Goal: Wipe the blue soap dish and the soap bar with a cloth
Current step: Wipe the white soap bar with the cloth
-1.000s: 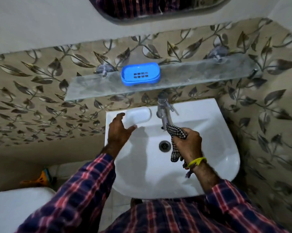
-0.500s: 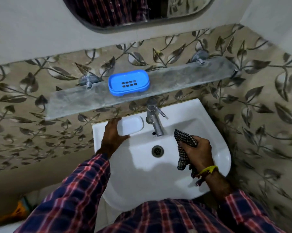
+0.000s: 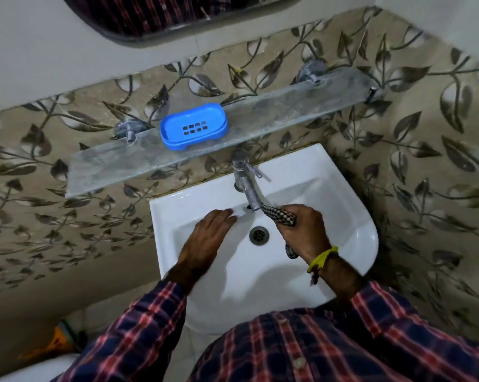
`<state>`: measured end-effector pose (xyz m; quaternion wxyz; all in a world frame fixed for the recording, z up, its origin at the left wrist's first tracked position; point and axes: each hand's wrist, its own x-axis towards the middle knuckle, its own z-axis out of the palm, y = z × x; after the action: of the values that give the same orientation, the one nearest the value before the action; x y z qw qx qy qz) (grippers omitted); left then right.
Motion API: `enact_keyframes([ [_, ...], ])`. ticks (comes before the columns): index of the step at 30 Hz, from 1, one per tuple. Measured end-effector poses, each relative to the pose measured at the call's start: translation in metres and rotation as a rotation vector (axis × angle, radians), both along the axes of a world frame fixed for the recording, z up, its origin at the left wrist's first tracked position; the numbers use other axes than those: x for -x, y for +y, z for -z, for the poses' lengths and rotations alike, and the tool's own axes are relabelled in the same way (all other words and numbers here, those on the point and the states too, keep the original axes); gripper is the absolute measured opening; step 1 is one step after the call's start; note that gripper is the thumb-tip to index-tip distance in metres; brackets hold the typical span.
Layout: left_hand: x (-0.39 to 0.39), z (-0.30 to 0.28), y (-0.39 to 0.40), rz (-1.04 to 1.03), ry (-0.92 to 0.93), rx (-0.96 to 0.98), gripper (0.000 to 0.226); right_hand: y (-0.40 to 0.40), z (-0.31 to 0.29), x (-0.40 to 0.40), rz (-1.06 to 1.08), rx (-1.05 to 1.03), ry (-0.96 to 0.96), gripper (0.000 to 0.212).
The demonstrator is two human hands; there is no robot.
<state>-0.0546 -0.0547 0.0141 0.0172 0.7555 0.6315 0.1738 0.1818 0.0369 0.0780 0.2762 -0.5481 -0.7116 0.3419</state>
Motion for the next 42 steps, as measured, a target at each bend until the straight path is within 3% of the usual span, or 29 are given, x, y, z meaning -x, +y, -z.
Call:
enact_keyframes([
  [3, -0.007, -0.012, 0.002, -0.055, -0.158, 0.065, 0.086, 0.002, -0.004, 0.004, -0.065, 0.054, 0.018, 0.013],
  [7, -0.020, -0.031, -0.006, -0.291, -0.803, 0.216, 0.095, 0.007, -0.008, 0.003, -0.037, 0.172, 0.185, 0.006],
  [10, -0.035, -0.043, -0.013, -0.399, -1.155, 0.206, 0.086, 0.006, -0.017, 0.003, -0.135, 0.173, 0.244, 0.013],
  [14, -0.053, -0.058, -0.010, -0.377, -1.625, 0.190, 0.082, 0.006, -0.032, 0.014, -0.291, 0.202, 0.231, 0.012],
  [17, -0.072, -0.069, -0.002, -0.405, -1.928, 0.212, 0.082, 0.005, -0.040, 0.033, -0.280, 0.382, 0.259, 0.022],
  [20, -0.097, -0.073, 0.005, -0.487, -1.901, 0.194, 0.064, 0.002, -0.050, 0.048, -0.070, 0.721, 0.467, 0.017],
  [22, -0.109, -0.071, 0.006, -0.558, -1.865, 0.218, 0.058, 0.002, -0.055, 0.053, 0.000, 0.834, 0.543, 0.019],
  [26, -0.111, -0.074, 0.007, -0.613, -1.941, 0.244, 0.068, 0.000, -0.062, 0.057, -0.029, 0.831, 0.562, 0.025],
  [30, -0.097, -0.084, 0.014, -0.591, -1.977, 0.167, 0.069, 0.000, -0.065, 0.058, -0.158, 0.801, 0.545, 0.008],
  [32, -0.100, -0.087, 0.020, -0.592, -2.000, 0.145, 0.066, 0.008, -0.069, 0.060, -0.102, 0.841, 0.605, 0.007],
  [35, -0.105, -0.092, 0.026, -0.597, -2.015, 0.158, 0.067, 0.013, -0.074, 0.062, -0.018, 0.869, 0.666, 0.018],
  [38, -0.099, -0.094, 0.025, -0.593, -2.049, 0.103, 0.065, 0.006, -0.072, 0.059, -0.095, 0.866, 0.585, 0.024],
  [42, -0.109, -0.086, 0.024, -0.617, -2.047, 0.143, 0.063, 0.008, -0.069, 0.058, -0.017, 0.859, 0.613, 0.028],
])
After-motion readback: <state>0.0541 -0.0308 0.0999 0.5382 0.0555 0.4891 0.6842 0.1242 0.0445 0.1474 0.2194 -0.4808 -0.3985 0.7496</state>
